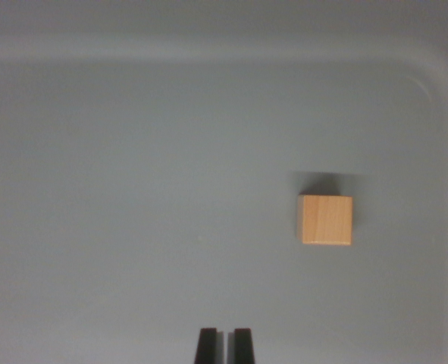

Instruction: Push wooden cube

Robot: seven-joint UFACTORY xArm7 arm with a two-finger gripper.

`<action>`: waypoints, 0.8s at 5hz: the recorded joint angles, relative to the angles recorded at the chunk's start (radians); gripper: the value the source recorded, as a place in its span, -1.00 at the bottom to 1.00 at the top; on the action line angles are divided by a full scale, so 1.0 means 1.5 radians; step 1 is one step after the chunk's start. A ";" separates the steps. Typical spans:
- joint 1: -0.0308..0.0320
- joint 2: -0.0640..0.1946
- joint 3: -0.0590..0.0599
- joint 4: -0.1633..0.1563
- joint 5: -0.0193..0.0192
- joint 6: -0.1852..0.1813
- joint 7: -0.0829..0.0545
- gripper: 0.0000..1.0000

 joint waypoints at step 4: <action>-0.0061 0.017 -0.006 -0.039 0.0008 -0.053 -0.011 -1.00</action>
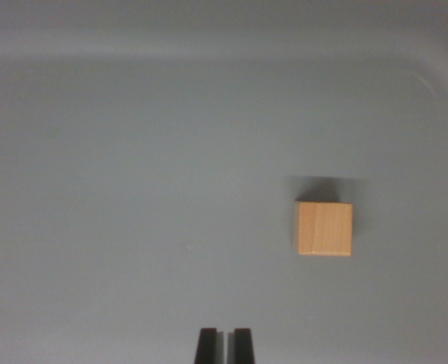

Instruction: Push wooden cube

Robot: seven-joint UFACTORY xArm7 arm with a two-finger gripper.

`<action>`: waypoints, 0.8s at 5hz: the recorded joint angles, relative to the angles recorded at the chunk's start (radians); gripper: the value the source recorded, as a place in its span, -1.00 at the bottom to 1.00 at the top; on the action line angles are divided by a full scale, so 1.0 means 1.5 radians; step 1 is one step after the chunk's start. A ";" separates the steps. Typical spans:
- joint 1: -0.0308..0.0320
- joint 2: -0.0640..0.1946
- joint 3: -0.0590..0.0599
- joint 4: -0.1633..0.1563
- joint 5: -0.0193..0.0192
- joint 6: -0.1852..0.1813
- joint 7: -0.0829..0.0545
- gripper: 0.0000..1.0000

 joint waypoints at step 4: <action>-0.0067 0.019 -0.007 -0.043 0.0009 -0.058 -0.012 -1.00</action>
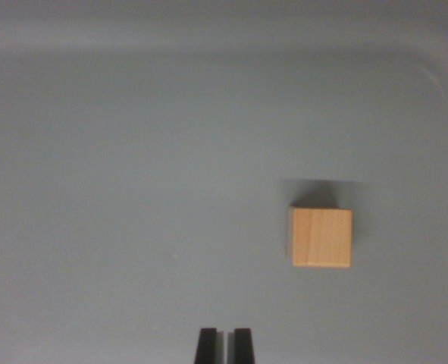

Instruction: Push wooden cube

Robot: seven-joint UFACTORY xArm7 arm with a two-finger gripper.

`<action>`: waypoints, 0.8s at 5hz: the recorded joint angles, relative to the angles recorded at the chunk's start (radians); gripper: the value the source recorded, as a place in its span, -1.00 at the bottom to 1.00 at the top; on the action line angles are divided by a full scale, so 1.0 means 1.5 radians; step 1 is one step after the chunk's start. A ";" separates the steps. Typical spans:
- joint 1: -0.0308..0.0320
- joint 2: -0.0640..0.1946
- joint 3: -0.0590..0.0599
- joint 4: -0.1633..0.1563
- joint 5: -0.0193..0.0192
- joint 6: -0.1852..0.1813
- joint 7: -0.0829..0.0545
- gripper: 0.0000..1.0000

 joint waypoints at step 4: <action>-0.0070 0.020 -0.007 -0.045 0.0009 -0.061 -0.013 -1.00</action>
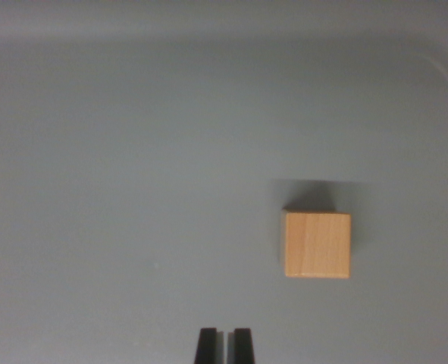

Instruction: Push wooden cube

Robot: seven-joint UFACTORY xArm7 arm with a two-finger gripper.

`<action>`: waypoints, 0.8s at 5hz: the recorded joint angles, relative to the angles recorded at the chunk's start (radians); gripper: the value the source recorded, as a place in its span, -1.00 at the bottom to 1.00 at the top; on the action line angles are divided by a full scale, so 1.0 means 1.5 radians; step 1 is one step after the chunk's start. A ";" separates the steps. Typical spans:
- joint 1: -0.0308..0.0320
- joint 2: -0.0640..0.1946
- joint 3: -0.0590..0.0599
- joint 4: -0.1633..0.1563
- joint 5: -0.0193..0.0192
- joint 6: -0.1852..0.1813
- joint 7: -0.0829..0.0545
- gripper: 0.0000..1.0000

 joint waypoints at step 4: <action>-0.0072 0.020 -0.007 -0.046 0.0010 -0.062 -0.013 -1.00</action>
